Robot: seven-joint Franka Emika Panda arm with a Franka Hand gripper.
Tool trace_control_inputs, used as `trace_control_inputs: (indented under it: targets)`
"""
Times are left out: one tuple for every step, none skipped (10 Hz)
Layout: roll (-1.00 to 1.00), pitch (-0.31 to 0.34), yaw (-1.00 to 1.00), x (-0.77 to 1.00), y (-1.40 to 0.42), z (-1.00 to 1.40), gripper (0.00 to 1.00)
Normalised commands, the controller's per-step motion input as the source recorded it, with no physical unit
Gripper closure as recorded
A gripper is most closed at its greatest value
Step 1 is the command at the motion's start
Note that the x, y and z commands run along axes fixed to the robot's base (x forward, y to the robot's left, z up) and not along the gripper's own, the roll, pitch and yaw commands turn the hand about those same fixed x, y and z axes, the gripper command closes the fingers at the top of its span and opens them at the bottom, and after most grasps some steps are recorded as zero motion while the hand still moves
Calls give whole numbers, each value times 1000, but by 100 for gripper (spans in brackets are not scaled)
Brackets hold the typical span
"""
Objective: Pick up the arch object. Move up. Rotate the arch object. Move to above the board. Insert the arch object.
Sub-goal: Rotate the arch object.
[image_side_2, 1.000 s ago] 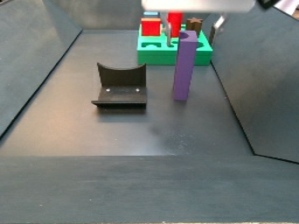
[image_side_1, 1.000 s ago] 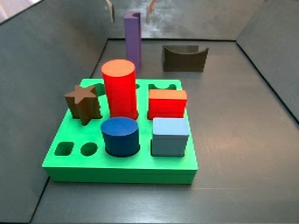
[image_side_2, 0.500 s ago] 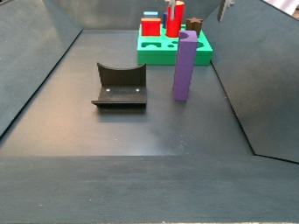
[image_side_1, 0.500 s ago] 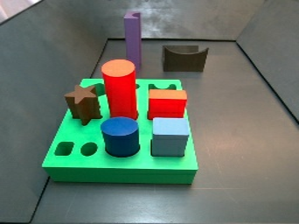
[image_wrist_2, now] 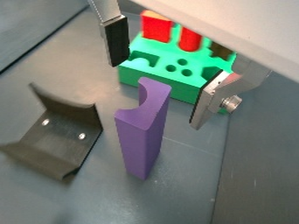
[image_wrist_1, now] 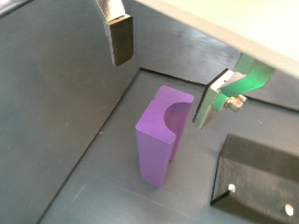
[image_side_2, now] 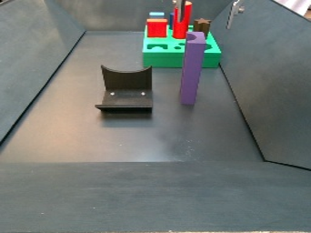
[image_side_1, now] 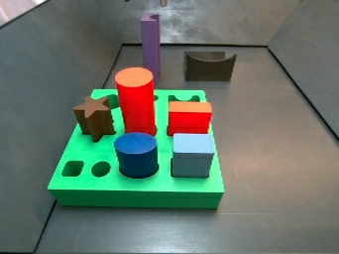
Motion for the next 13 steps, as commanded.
trace_control_inputs:
  targets:
    - [3,7,-1000,43,29,-40,0]
    - [3,7,-1000,43,29,-37,0]
    - [3,7,-1000,44,28,-36,0]
    - [3,8,-1000,44,27,-35,0]
    - [3,8,-1000,44,27,-35,0]
    - [3,9,-1000,45,27,-34,0]
    - [3,10,-1000,45,26,-34,0]
    - [3,11,-1000,45,26,-33,0]
    - [3,12,-1000,45,26,-33,0]
    - [4,13,-1000,45,26,-33,0]
    - [4,15,-1000,45,26,-33,0]
    - [4,18,-1000,45,25,-33,0]
    - [5,22,-1000,45,25,-33,0]
